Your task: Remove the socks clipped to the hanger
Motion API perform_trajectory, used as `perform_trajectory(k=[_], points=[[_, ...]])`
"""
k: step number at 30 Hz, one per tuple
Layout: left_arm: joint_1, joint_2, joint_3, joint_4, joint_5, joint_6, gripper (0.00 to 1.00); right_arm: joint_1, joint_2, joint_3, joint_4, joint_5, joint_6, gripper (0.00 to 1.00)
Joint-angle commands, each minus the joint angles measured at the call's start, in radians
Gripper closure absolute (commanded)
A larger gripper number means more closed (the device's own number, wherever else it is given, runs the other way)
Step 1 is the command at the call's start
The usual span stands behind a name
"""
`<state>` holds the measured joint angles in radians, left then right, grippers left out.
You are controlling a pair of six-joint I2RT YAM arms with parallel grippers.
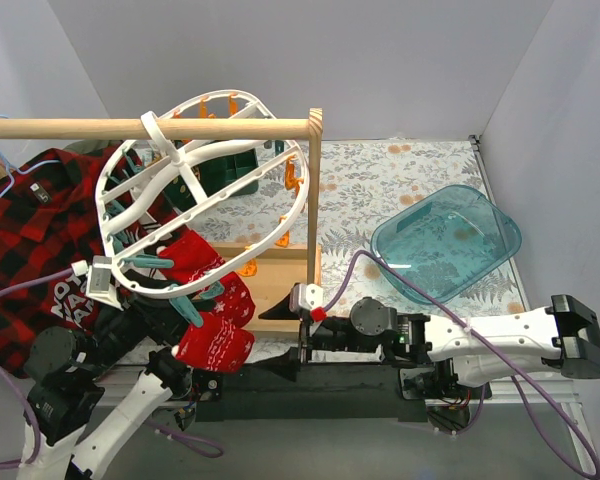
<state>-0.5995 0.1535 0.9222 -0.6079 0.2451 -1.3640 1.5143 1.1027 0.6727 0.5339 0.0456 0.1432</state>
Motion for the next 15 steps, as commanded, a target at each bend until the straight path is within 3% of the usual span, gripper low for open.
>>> perform_trajectory(k=[1, 10, 15], points=[[0.0, 0.047, -0.016, 0.056, 0.063, -0.015, 0.32, 0.03, 0.02, 0.091, -0.064, -0.082, -0.077, 0.02], [0.0, 0.029, -0.013, 0.016, 0.036, -0.023, 0.32, 0.034, 0.21, 0.329, -0.055, -0.153, -0.162, 0.03], [0.0, 0.023, 0.026, -0.084, -0.015, -0.014, 0.33, 0.034, 0.261, 0.346, -0.006, -0.199, -0.107, 0.26]])
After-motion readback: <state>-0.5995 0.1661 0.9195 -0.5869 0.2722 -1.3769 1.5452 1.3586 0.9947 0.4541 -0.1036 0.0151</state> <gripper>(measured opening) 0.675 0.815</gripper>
